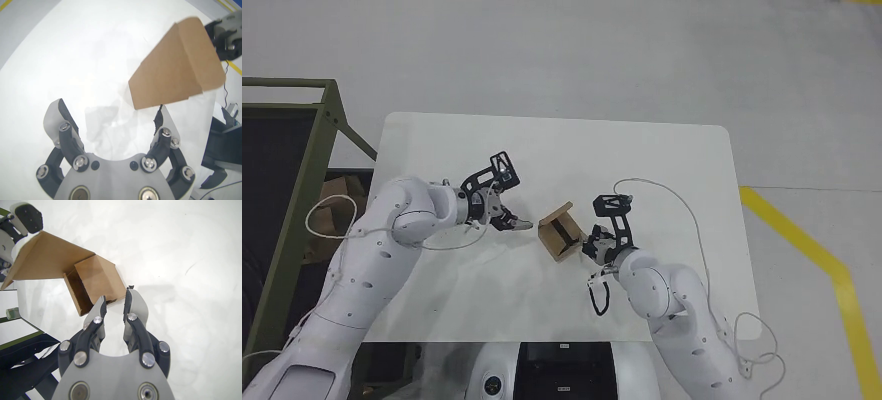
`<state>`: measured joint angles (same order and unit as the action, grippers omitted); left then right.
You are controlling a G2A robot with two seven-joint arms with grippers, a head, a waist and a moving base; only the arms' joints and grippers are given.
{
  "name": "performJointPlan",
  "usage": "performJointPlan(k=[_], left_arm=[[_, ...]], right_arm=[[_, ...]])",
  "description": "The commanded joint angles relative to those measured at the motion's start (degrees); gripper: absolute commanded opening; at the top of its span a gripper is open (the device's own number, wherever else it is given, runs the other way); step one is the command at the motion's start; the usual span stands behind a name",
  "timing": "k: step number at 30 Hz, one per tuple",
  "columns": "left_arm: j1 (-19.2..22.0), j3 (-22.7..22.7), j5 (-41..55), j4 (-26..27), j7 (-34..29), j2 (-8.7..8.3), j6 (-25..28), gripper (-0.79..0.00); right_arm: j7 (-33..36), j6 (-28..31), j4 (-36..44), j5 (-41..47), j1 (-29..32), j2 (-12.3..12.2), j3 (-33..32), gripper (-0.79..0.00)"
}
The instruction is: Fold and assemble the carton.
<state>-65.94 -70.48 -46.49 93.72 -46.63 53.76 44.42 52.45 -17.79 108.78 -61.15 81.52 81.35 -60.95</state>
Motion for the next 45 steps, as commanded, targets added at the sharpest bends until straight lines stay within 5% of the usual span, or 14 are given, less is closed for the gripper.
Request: performJointPlan(k=[1,9,27,45], left_arm=[[-1.67,-0.75,0.42,1.5,-1.71,-0.43,0.24,0.0],[-0.6,3.43,-1.77,2.78,-1.07,0.22,-5.26,0.0],[7.72,10.42,-4.49,-4.46,5.42,2.91,-16.03,0.0],[9.44,13.72,-4.6,-6.53,5.08,3.94,-14.17,0.0]], right_arm=[[0.54,0.13,-0.34,0.01,-0.43,-0.02,0.11,-0.594],[1.6,0.31,-1.19,0.37,-1.58,-0.04,0.76,-0.588],[0.78,0.8,-1.34,1.56,-2.54,-0.06,2.19,-0.597],[-1.44,-3.07,-5.19,4.04,-6.2,0.54,2.93,-0.616]])
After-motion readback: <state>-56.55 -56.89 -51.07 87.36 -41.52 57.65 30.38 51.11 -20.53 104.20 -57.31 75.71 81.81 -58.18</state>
